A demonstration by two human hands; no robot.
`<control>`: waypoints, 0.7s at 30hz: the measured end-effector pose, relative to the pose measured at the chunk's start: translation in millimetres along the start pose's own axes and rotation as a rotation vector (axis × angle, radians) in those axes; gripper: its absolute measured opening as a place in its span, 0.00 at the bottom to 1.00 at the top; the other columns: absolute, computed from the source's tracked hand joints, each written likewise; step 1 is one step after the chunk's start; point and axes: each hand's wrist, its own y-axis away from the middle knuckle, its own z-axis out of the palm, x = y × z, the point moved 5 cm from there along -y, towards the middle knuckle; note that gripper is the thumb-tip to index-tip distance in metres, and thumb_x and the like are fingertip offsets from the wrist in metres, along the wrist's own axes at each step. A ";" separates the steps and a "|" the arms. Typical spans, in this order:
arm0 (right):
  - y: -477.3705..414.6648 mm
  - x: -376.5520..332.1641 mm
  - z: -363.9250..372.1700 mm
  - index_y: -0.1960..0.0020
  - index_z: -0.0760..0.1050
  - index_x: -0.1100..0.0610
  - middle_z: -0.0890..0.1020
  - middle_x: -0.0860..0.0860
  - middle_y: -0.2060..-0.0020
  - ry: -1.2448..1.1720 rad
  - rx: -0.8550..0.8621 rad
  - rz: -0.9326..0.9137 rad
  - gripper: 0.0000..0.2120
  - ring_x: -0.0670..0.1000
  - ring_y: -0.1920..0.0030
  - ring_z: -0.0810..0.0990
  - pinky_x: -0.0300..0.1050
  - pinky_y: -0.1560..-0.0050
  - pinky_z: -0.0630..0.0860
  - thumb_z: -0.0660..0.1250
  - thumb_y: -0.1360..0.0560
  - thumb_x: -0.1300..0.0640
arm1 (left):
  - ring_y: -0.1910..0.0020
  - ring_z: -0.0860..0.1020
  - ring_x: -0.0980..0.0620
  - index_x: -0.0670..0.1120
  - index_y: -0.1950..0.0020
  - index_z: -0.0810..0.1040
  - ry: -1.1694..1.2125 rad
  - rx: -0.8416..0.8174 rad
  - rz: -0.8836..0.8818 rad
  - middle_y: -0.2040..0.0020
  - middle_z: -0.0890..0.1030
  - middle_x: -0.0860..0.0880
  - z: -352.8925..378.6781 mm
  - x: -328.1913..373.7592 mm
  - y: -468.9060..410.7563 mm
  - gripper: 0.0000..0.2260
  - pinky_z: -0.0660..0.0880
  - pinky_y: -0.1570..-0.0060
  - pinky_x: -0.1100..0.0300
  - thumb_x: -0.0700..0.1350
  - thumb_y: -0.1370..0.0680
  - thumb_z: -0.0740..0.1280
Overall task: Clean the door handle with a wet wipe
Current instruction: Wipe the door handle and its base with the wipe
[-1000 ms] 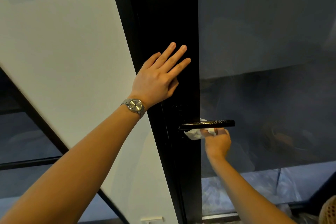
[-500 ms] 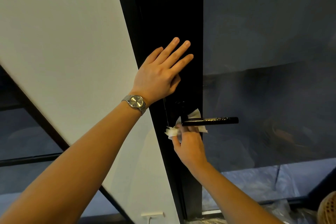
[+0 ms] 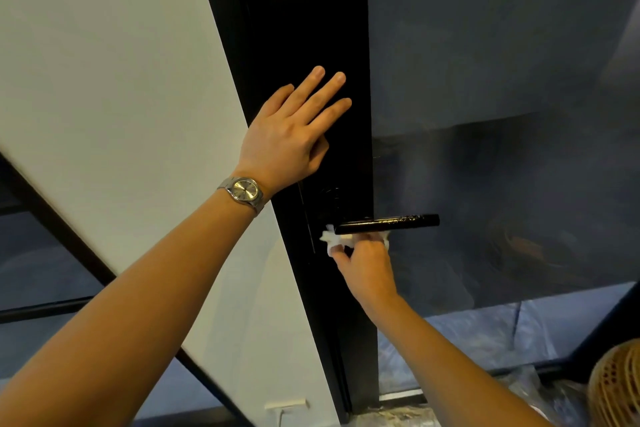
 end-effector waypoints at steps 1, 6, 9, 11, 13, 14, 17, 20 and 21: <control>0.6 4.1 -2.3 0.47 0.75 0.63 0.76 0.51 0.58 -0.062 0.023 0.059 0.14 0.50 0.59 0.79 0.34 0.63 0.73 0.67 0.25 0.53 | 0.29 0.64 0.44 0.49 0.31 0.67 0.002 0.003 -0.003 0.28 0.67 0.46 -0.6 0.2 -0.2 0.22 0.64 0.34 0.51 0.49 0.25 0.61; 3.9 3.9 -2.6 0.46 0.75 0.65 0.72 0.48 0.59 -0.070 0.054 0.059 0.15 0.45 0.60 0.73 0.32 0.61 0.71 0.68 0.26 0.54 | 0.29 0.64 0.44 0.49 0.30 0.67 -0.014 -0.001 -0.033 0.28 0.67 0.46 -0.8 3.1 -1.8 0.22 0.64 0.34 0.50 0.50 0.24 0.59; 3.3 -4.6 5.8 0.46 0.75 0.66 0.71 0.49 0.61 0.026 -0.032 -0.033 0.12 0.47 0.62 0.76 0.35 0.57 0.73 0.64 0.23 0.57 | 0.28 0.62 0.44 0.50 0.29 0.64 -0.052 -0.021 -0.053 0.27 0.65 0.46 1.5 7.1 -0.3 0.24 0.61 0.32 0.49 0.52 0.24 0.58; 0.9 -5.3 5.6 0.44 0.75 0.65 0.74 0.53 0.55 0.025 0.001 -0.028 0.13 0.52 0.55 0.80 0.38 0.50 0.77 0.65 0.23 0.56 | 0.28 0.61 0.44 0.50 0.28 0.63 -0.066 -0.023 -0.045 0.27 0.65 0.46 2.6 7.9 0.3 0.24 0.59 0.32 0.49 0.53 0.24 0.58; -1.0 -3.2 3.4 0.44 0.75 0.65 0.78 0.57 0.51 0.024 0.061 -0.010 0.15 0.53 0.51 0.80 0.34 0.52 0.75 0.67 0.25 0.55 | 0.28 0.61 0.44 0.51 0.28 0.63 -0.073 -0.015 -0.043 0.27 0.65 0.46 2.9 6.9 0.5 0.24 0.59 0.32 0.50 0.53 0.24 0.58; -1.7 -0.2 3.0 0.44 0.75 0.65 0.78 0.58 0.49 0.015 0.077 0.005 0.16 0.53 0.50 0.79 0.33 0.53 0.73 0.69 0.26 0.54 | 0.28 0.62 0.44 0.51 0.28 0.63 -0.073 -0.011 -0.046 0.27 0.65 0.46 2.6 6.7 0.6 0.24 0.59 0.32 0.50 0.53 0.24 0.58; 0.8 5.3 2.6 0.42 0.74 0.64 0.76 0.57 0.48 -0.067 0.096 0.070 0.18 0.53 0.49 0.79 0.35 0.54 0.75 0.70 0.27 0.55 | 0.28 0.62 0.44 0.51 0.28 0.63 -0.064 -0.008 -0.056 0.27 0.65 0.46 2.4 7.5 1.1 0.24 0.60 0.32 0.50 0.53 0.24 0.58; 4.3 7.8 6.1 0.42 0.73 0.64 0.74 0.54 0.49 -0.152 0.096 0.143 0.19 0.50 0.50 0.77 0.31 0.57 0.74 0.71 0.28 0.56 | 0.28 0.62 0.44 0.51 0.28 0.64 -0.060 -0.006 -0.057 0.27 0.65 0.46 2.0 7.2 0.4 0.24 0.61 0.32 0.51 0.53 0.24 0.58; 3.8 10.1 5.2 0.43 0.73 0.64 0.75 0.53 0.50 -0.213 0.092 0.204 0.18 0.48 0.52 0.77 0.29 0.60 0.73 0.72 0.29 0.56 | 0.28 0.62 0.44 0.51 0.28 0.64 -0.056 -0.007 -0.058 0.27 0.65 0.46 2.0 7.5 0.4 0.24 0.61 0.32 0.51 0.53 0.24 0.59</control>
